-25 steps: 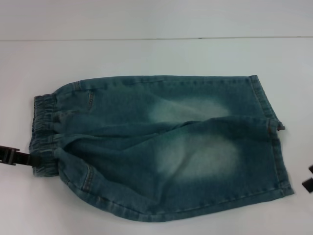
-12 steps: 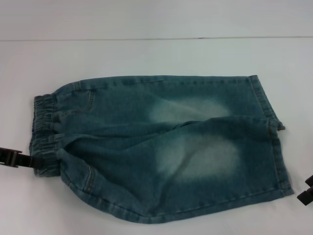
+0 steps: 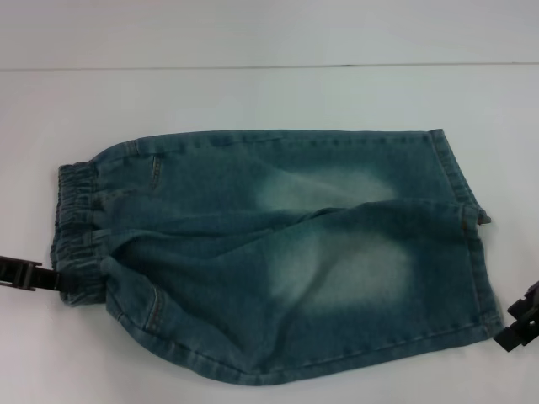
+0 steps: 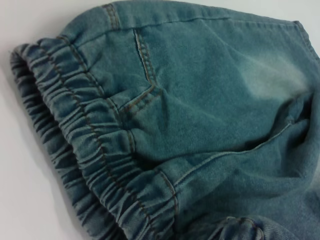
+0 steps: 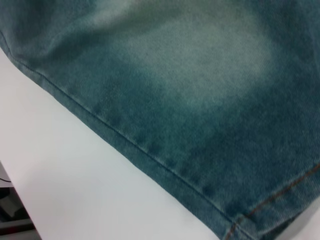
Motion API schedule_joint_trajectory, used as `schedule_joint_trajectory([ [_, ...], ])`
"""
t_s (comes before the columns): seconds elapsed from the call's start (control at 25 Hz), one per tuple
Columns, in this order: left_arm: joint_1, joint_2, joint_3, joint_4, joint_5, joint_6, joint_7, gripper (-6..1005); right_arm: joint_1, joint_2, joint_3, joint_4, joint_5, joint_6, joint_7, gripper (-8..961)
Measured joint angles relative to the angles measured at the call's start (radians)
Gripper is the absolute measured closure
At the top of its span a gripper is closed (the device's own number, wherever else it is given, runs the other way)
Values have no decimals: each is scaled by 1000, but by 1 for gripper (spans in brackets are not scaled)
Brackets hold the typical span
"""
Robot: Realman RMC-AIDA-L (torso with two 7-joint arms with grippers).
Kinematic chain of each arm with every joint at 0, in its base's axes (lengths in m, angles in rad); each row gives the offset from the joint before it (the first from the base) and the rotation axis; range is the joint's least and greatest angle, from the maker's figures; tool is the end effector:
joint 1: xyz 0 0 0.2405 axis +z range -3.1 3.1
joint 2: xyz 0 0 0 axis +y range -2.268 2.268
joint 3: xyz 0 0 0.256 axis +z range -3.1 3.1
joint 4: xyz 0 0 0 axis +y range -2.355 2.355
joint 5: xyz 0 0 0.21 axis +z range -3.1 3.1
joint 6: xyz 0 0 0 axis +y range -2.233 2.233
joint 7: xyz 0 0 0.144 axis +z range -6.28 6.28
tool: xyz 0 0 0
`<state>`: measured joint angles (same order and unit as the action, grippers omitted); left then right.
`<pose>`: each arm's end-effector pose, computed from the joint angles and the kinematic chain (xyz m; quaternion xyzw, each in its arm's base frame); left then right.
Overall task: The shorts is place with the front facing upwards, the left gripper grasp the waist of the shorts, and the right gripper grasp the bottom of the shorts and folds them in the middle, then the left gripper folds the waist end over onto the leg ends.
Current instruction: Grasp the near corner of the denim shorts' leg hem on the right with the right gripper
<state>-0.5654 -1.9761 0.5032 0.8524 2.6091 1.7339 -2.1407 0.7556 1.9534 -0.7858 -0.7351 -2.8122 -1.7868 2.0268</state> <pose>-0.3220 0.3134 0.0711 -0.8304 -0.5485 -0.0177 0.0956 0.2858 0.3342 0.0462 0.8942 -0.4024 0.1956 0.0118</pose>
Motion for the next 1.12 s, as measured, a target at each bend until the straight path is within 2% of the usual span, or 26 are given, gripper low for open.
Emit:
schedule_joint_trajectory([
  [0.16,1,-1,0,-1,0,-1,2,967,16,3,-1,39,2,27,-6,237],
  [0.48,3,-5,0,-1,0,-1,4,967,26,24,1,50,4,51,-15,239],
  [0.72,4,-8,0,-1,0,-2,5,966,28,28,-2,51,7,64,-20,423],
  [1.12,4,-9,0,-1,-1,-3,6,966,27,33,-3,51,3,78,-17,664],
])
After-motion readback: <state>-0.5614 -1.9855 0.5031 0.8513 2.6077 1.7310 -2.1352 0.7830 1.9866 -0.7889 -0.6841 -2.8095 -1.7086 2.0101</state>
